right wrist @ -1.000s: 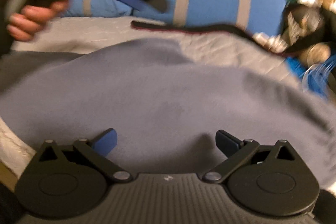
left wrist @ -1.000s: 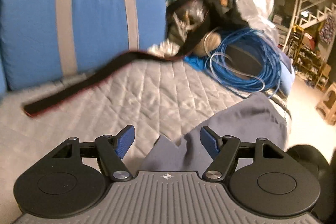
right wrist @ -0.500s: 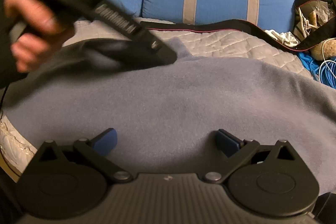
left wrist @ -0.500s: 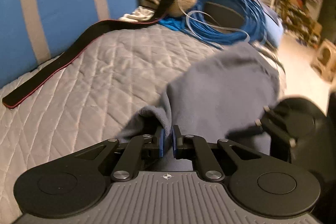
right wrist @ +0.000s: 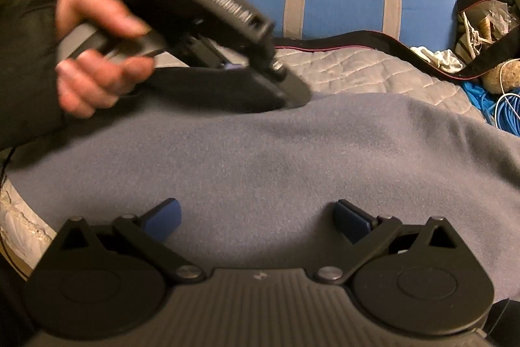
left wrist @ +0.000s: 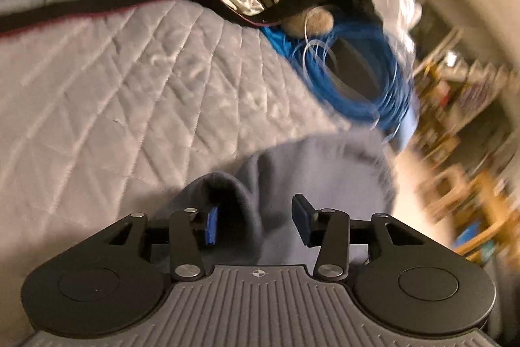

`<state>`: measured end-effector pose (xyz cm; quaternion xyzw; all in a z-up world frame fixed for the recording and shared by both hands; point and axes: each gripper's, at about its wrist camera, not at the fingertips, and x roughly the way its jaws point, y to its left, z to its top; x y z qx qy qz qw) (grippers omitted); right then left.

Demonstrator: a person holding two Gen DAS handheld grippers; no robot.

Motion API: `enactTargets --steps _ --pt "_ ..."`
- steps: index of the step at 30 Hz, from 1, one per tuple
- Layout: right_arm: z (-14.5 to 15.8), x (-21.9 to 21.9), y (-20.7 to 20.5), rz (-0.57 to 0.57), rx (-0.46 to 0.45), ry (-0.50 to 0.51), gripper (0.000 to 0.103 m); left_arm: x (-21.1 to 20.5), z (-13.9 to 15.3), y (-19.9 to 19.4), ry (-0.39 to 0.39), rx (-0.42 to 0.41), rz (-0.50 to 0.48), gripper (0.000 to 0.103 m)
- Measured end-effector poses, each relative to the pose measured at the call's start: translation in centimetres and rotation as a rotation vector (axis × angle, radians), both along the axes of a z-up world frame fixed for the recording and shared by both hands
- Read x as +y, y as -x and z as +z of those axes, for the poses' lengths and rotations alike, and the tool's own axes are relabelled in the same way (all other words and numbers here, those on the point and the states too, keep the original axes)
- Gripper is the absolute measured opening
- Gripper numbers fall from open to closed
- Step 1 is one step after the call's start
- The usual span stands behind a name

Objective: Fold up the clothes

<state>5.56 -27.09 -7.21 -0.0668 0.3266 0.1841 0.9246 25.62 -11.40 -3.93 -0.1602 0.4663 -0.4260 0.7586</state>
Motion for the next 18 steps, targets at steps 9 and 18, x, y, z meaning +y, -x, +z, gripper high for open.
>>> enactTargets --steps 9,18 --pt "0.0 -0.1 0.1 0.019 0.009 0.008 0.103 2.6 -4.6 -4.3 0.188 0.275 0.189 0.005" --pt "0.6 -0.6 -0.1 0.027 0.043 -0.007 0.103 3.6 -5.0 -4.6 0.198 0.295 0.246 0.003"
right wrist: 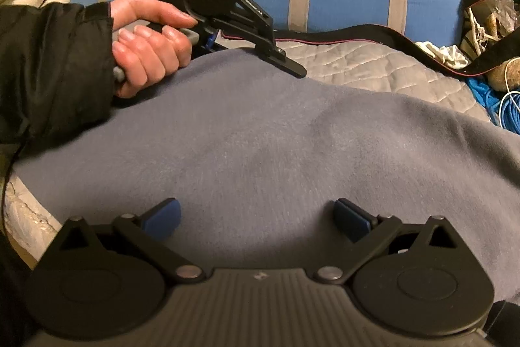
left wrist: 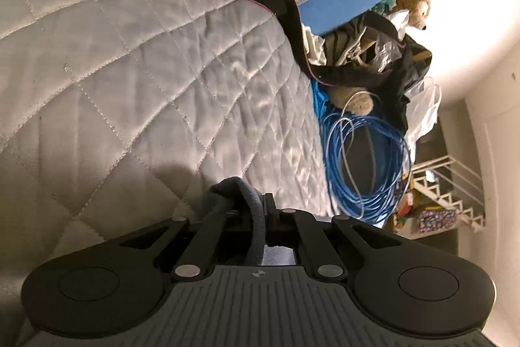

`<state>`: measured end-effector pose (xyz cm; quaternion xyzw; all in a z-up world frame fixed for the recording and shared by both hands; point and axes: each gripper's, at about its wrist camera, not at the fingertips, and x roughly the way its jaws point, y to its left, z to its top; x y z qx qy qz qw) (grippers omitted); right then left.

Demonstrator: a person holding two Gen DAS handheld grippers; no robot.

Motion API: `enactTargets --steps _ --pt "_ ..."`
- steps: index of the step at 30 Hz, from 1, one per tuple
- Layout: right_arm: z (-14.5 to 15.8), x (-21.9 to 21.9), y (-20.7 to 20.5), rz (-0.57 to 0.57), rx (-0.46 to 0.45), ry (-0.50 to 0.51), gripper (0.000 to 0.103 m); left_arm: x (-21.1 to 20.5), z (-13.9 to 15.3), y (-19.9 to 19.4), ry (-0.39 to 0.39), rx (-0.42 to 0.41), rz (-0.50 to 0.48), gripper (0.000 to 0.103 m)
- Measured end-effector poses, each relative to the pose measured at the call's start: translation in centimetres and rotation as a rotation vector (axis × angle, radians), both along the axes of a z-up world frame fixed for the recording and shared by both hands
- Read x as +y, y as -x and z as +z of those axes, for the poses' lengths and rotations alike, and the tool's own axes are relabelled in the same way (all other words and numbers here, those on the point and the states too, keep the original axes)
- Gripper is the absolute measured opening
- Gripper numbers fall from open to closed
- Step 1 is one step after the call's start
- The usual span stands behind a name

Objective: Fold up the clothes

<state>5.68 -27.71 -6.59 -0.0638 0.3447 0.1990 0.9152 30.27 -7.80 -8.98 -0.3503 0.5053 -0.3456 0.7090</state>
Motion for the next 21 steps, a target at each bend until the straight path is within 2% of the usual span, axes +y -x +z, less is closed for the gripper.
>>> enactTargets --steps 2,6,8,13,15,17,19,21 --pt "1.2 -0.8 0.2 0.009 -0.002 -0.021 0.103 -0.2 -0.1 0.0 -0.014 -0.004 -0.006 0.004" --pt "5.1 -4.9 0.5 -0.058 -0.098 -0.054 0.103 0.1 -0.6 0.0 -0.004 0.012 -0.018 0.004" --pt "6.5 -8.0 -0.3 -0.137 -0.111 -0.076 0.103 0.2 -0.9 0.0 0.011 0.017 -0.017 0.004" --pt "7.1 -16.3 -4.3 -0.433 -0.143 -0.096 0.102 0.2 -1.0 0.2 0.015 0.017 -0.012 0.004" --pt "6.9 -19.7 -6.0 -0.544 -0.109 -0.159 0.099 0.1 -1.0 0.2 0.013 0.017 -0.010 0.004" --pt "6.3 -22.2 -7.9 -0.634 -0.056 -0.210 0.089 0.1 -0.9 0.1 0.012 0.016 -0.008 0.004" --pt "5.1 -24.0 -9.8 -0.688 0.027 -0.251 0.083 0.0 -0.9 0.2 0.011 0.012 -0.007 0.004" --pt "3.6 -25.2 -11.3 -0.717 0.127 -0.312 0.072 0.0 -0.9 0.2 0.010 0.008 -0.006 0.004"
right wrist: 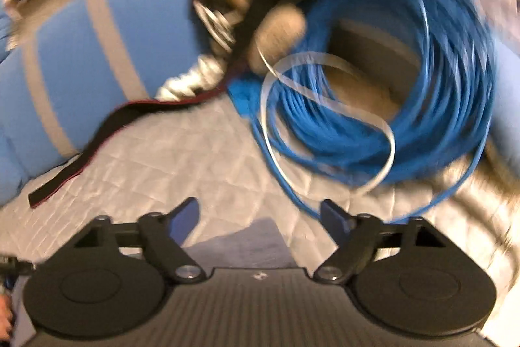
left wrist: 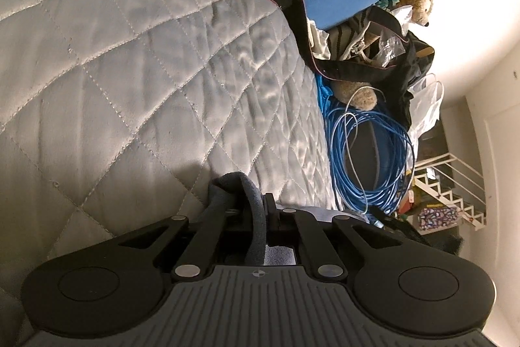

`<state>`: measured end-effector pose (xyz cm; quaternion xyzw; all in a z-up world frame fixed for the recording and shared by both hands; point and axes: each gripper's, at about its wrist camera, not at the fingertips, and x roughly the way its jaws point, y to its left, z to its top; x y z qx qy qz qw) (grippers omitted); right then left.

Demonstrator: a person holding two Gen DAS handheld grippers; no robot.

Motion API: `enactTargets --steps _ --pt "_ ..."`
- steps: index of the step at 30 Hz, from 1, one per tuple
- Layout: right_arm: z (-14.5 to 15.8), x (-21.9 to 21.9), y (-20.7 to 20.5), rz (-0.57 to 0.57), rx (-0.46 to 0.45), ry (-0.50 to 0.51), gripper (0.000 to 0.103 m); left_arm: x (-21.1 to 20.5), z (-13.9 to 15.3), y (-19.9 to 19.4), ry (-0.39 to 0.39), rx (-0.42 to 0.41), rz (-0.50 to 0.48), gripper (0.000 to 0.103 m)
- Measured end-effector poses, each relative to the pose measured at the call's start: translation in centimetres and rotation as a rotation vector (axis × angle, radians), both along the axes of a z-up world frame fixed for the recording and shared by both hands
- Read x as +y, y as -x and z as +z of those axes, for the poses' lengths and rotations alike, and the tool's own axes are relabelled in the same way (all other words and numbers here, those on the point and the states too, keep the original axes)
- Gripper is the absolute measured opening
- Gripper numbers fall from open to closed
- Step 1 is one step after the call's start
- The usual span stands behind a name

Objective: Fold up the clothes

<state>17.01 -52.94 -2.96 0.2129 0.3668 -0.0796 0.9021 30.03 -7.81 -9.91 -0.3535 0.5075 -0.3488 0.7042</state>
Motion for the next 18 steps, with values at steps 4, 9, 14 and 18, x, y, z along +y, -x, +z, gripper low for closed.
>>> enactTargets --steps 4,9,14,18 --pt "-2.2 -1.1 -0.7 -0.019 0.058 -0.154 0.027 0.1 0.0 0.1 -0.005 -0.006 0.011 0.004" --pt "-2.9 -2.5 -0.2 -0.104 0.050 -0.213 0.004 0.6 0.0 0.0 -0.006 -0.007 0.034 0.003" --pt "-2.9 -2.9 -0.1 -0.117 0.041 -0.200 0.004 1.0 -0.2 -0.3 -0.002 0.009 0.046 0.004" --pt "-2.4 -2.7 -0.3 -0.100 0.031 -0.125 0.005 1.5 -0.3 -0.6 0.006 0.033 0.060 0.006"
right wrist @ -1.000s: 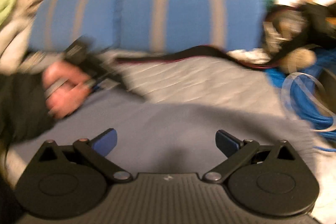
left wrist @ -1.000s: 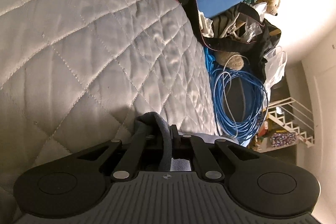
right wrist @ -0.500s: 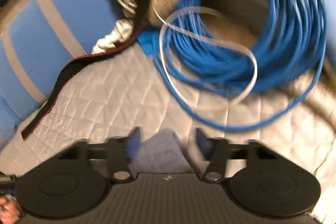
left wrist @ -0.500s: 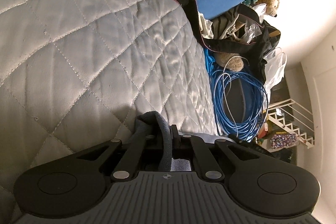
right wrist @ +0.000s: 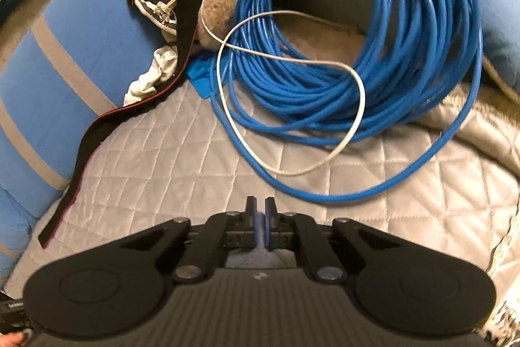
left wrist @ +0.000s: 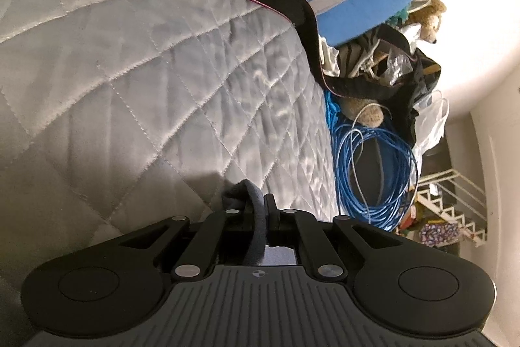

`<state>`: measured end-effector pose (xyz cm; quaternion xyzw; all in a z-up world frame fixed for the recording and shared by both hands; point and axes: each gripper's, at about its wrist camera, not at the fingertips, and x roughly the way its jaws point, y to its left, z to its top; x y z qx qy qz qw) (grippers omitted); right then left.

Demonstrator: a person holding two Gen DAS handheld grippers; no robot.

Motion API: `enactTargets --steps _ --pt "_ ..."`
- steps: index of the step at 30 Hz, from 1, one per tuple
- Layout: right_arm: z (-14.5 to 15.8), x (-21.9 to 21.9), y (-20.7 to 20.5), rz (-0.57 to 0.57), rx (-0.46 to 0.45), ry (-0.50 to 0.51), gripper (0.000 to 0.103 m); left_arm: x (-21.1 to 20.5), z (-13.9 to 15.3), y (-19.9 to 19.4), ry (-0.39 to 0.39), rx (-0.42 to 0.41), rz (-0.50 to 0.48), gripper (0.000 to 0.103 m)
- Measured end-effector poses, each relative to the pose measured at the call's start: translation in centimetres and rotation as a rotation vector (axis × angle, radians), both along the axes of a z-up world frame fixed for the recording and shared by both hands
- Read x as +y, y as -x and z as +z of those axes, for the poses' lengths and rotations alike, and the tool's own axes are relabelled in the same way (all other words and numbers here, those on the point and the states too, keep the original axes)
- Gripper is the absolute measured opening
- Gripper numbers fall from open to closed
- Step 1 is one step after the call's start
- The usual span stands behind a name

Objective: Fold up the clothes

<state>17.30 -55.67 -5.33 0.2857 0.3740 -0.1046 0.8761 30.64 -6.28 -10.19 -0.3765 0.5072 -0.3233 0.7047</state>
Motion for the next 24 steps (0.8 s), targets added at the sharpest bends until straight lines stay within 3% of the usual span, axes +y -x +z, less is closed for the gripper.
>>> enactTargets --steps 1,3,5,6,11,12,14,16,20,24 --pt "0.2 0.2 0.0 0.005 -0.002 0.051 0.005 0.1 0.0 -0.1 0.003 0.008 -0.003 0.006" --pt "1.3 0.7 0.3 -0.010 -0.021 0.184 0.021 0.0 0.2 -0.2 0.000 0.008 -0.007 0.006" --pt "2.3 1.3 0.8 0.011 -0.062 0.240 0.069 -0.1 0.3 -0.2 -0.009 0.007 -0.011 0.008" --pt "2.9 1.9 1.3 0.032 -0.089 0.257 0.075 -0.2 0.4 -0.2 -0.010 0.007 -0.011 0.008" --pt "4.7 7.9 3.4 0.233 -0.166 0.394 0.073 -0.2 0.4 -0.3 -0.011 0.015 -0.006 0.009" --pt "4.7 9.3 3.8 0.284 -0.167 0.424 0.069 -0.2 0.4 -0.3 -0.012 0.015 -0.002 0.009" --pt "4.0 11.8 4.0 0.377 -0.144 0.469 0.051 0.0 0.4 -0.3 -0.016 0.014 0.011 0.009" --pt "2.9 13.3 3.6 0.444 -0.103 0.490 0.043 0.3 0.5 -0.3 -0.024 0.013 0.028 0.009" --pt "0.3 11.8 0.7 0.413 -0.004 0.443 0.028 0.8 0.7 -0.3 -0.049 0.002 0.065 0.011" --pt "-0.4 9.8 -0.4 0.407 0.004 0.356 0.025 0.7 0.8 -0.3 -0.057 -0.003 0.064 0.011"
